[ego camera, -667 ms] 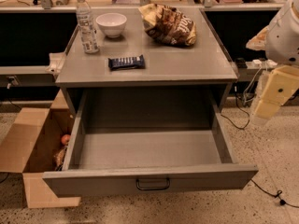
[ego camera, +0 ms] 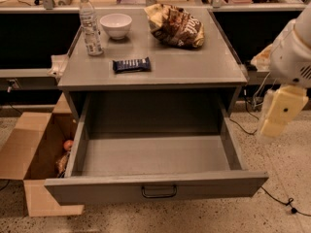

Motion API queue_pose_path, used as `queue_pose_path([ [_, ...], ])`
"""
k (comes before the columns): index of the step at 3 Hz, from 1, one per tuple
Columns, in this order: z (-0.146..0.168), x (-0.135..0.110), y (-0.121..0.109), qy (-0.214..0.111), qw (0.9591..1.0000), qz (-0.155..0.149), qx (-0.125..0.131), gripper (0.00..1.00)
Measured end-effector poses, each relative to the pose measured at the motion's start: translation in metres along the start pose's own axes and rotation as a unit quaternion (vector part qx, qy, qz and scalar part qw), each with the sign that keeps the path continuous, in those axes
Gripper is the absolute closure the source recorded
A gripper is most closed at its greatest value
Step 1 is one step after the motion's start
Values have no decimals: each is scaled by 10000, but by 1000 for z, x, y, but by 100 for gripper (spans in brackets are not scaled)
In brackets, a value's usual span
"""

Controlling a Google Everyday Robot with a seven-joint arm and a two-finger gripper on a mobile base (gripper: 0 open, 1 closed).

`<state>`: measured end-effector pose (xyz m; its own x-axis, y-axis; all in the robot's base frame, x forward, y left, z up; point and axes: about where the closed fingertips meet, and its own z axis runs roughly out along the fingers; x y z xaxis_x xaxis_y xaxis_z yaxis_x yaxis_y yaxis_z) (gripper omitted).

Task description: Close top drawer

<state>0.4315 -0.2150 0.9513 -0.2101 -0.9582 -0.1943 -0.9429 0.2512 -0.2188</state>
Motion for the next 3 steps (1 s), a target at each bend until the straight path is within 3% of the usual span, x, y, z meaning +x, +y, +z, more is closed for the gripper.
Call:
queue_pose_path([
  [1,48,22,34,-179,9996,-123,-169,0],
  [2,109,38,73,-137,9986,-113,-496,15],
  [3,166,58,113,-99,9950,302,-948,39],
])
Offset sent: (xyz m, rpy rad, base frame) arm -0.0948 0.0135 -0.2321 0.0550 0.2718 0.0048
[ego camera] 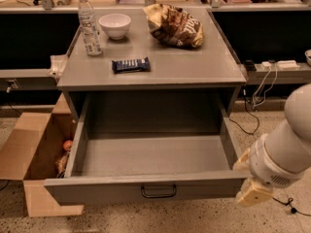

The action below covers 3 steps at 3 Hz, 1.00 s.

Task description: Close top drawer

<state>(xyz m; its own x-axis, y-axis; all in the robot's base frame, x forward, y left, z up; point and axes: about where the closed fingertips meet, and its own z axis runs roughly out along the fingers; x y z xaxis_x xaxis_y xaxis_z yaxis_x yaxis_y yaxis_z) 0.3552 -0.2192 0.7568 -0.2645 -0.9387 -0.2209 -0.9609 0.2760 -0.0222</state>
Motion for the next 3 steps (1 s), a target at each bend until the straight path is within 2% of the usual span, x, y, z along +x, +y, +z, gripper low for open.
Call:
queue_pose_path([
  [2,73,33,20,115,9984,472,-278,85],
  [3,101,37,13,164,9971,737,-109,100],
])
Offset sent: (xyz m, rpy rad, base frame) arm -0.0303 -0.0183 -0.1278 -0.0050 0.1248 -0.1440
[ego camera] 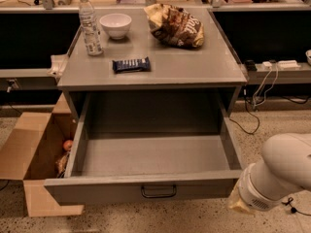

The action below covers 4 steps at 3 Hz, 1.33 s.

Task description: Close top drawer

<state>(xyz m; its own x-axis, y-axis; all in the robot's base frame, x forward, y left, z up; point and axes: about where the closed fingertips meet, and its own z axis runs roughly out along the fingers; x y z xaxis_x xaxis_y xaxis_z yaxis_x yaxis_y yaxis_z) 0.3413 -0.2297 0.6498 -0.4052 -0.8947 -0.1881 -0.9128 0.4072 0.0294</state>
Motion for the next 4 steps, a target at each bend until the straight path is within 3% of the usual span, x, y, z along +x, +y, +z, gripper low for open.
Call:
queue_pose_path([
  [1,19,-10,-24,-120,9983,389,410,100],
  [2,29,-24,-43,-308,9966,468,604,100],
  [3,29,-24,-43,-308,9966,468,604,100],
  [4,29,-31,-58,-533,9945,451,776,100],
])
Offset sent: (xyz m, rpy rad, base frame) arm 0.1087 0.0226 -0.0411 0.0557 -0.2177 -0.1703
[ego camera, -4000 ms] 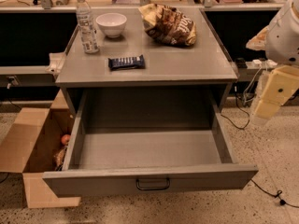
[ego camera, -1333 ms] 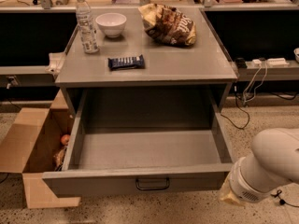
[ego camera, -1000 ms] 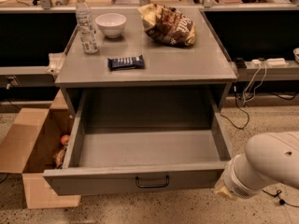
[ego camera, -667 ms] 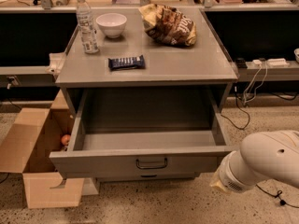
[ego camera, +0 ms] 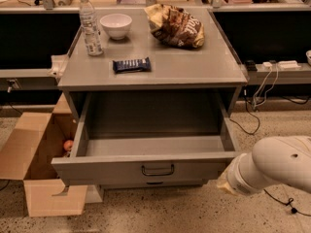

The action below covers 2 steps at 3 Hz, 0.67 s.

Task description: Close top drawer

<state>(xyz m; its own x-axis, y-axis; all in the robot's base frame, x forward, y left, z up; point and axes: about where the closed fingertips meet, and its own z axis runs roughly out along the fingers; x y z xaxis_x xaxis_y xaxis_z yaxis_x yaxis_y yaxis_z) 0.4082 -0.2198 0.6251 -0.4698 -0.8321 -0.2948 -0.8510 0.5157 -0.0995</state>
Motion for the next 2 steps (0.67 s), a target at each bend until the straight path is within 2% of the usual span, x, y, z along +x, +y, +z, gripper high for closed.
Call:
queue_pose_path([
  [1,5,-18,-29,-380,9988,156,274,100],
  [2,12,-38,-57,-816,9952,299,455,100],
])
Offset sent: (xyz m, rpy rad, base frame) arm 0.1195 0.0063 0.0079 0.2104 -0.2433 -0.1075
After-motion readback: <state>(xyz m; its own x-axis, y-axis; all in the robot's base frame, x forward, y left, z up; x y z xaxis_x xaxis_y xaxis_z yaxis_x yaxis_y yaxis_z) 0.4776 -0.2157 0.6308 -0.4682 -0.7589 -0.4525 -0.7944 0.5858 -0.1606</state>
